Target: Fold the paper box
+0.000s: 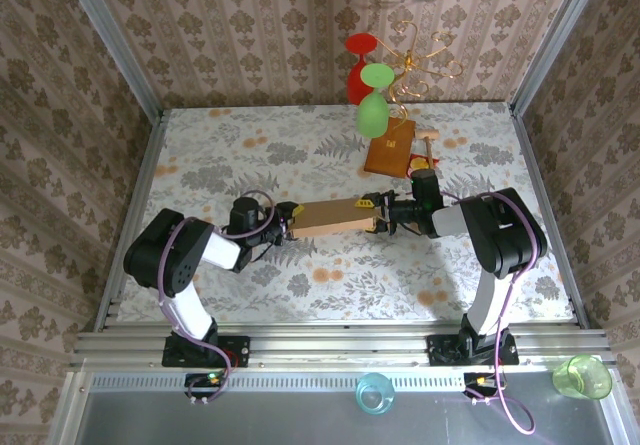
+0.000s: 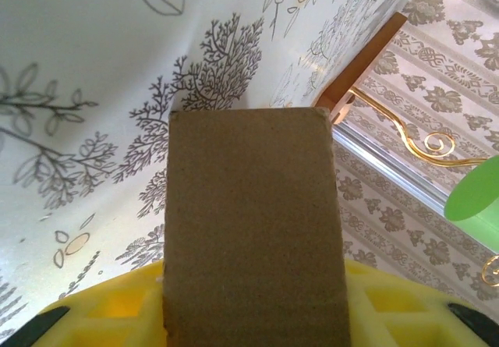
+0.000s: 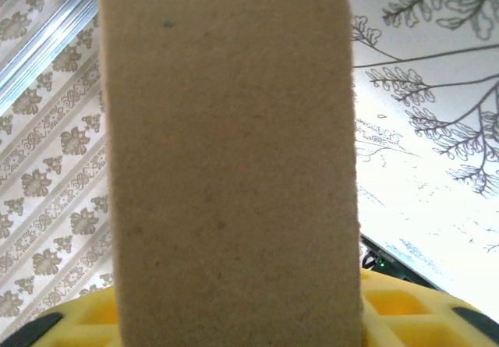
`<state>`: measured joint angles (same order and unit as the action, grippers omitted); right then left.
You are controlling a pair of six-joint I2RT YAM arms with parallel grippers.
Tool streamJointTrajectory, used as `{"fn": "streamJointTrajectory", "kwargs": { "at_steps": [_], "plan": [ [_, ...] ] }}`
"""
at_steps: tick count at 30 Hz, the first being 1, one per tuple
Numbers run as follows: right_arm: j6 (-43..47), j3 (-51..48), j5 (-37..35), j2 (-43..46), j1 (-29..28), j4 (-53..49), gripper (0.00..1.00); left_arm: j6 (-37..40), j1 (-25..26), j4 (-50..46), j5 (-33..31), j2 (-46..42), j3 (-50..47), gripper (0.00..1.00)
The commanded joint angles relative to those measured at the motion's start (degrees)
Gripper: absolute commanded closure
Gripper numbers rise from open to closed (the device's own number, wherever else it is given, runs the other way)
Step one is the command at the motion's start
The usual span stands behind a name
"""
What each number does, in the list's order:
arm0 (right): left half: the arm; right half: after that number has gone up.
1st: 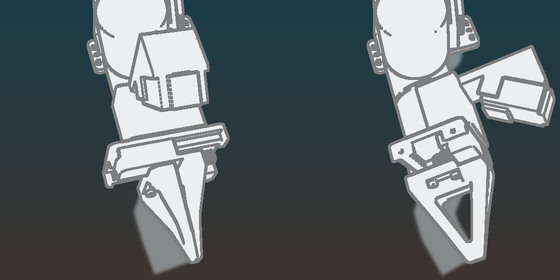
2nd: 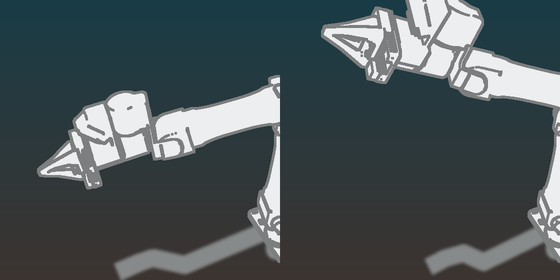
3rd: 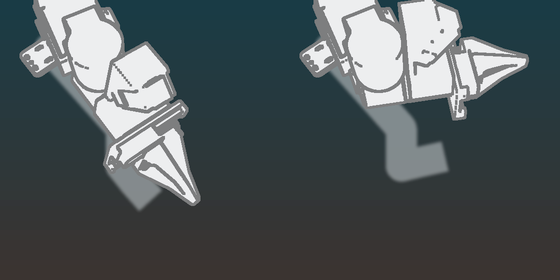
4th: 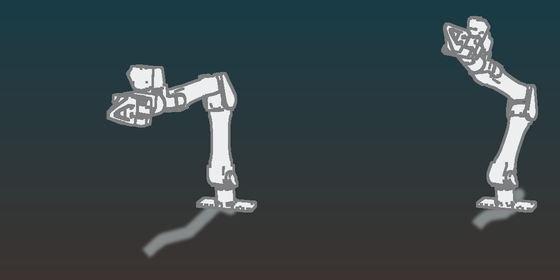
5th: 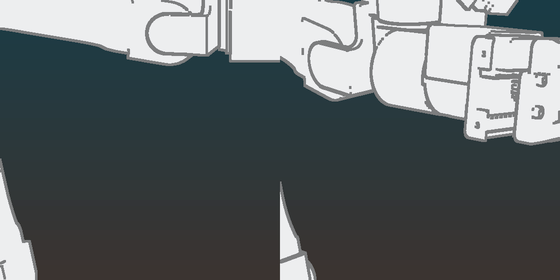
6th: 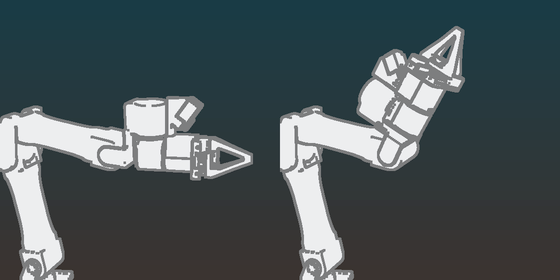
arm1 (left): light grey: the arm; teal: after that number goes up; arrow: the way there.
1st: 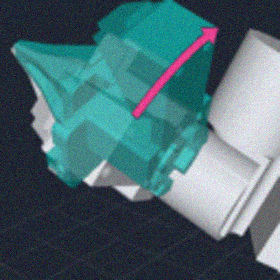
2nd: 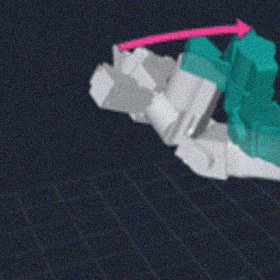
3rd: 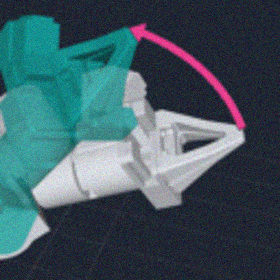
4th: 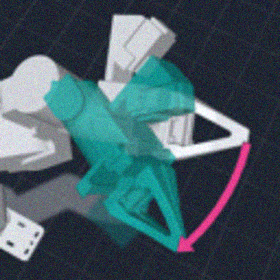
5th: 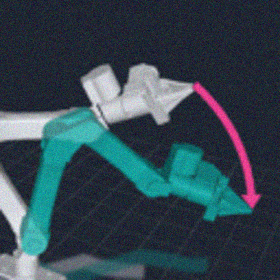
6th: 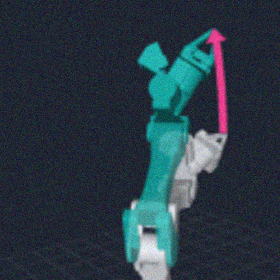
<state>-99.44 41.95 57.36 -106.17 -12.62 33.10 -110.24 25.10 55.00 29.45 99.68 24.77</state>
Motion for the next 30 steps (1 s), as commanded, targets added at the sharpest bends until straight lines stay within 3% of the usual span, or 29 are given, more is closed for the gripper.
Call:
{"fn": "streamJointTrajectory", "kwargs": {
  "at_steps": [1, 6, 11, 13, 16, 17, 20, 21, 25, 30],
  "plan": [
    [4.34, 1.62, -0.09, 3.91, 1.13, -6.62, 0.44, -1.93, 0.65, -0.50, -0.10, 0.68, -1.82, 0.75],
    [20.93, 2.46, -5.86, 16.34, 4.73, -24.06, 0.31, -4.68, 0.69, -0.55, -1.41, -0.40, -3.10, 0.80],
    [43.56, 0.99, -20.65, 36.13, 7.18, -33.35, 0.33, -3.39, -0.25, -11.74, -1.12, -5.76, -2.36, 0.83],
    [57.87, -2.14, -30.98, 46.46, 3.62, -32.42, 0.35, -0.82, -0.88, -21.25, -0.51, -9.41, -0.60, 0.83],
    [83.38, -8.82, -44.32, 59.31, -6.66, -27.55, 0.35, 3.73, -2.11, -37.11, -0.62, -14.72, 2.51, 0.84],
    [88.70, -10.28, -45.86, 61.27, -8.54, -26.01, 0.34, 4.87, -2.45, -40.95, -0.86, -16.07, 3.37, 0.85],
    [92.27, -12.60, -38.89, 59.19, -8.83, -16.07, 0.40, 6.17, -3.63, -47.61, -1.32, -18.71, 4.57, 0.85],
    [95.98, -11.96, -39.97, 57.02, -11.15, -14.95, 0.40, 6.09, -3.97, -48.46, -1.28, -19.35, 4.62, 0.85],
    [112.44, -3.90, -43.99, 50.10, -20.91, -26.10, 0.37, 5.82, -5.21, -53.14, -0.89, -21.12, 5.06, 0.85],
    [133.27, -3.11, -47.79, 46.04, -29.91, -29.19, 0.31, 7.06, -7.46, -61.22, -1.17, -22.76, 6.88, 0.85]
  ]
}}
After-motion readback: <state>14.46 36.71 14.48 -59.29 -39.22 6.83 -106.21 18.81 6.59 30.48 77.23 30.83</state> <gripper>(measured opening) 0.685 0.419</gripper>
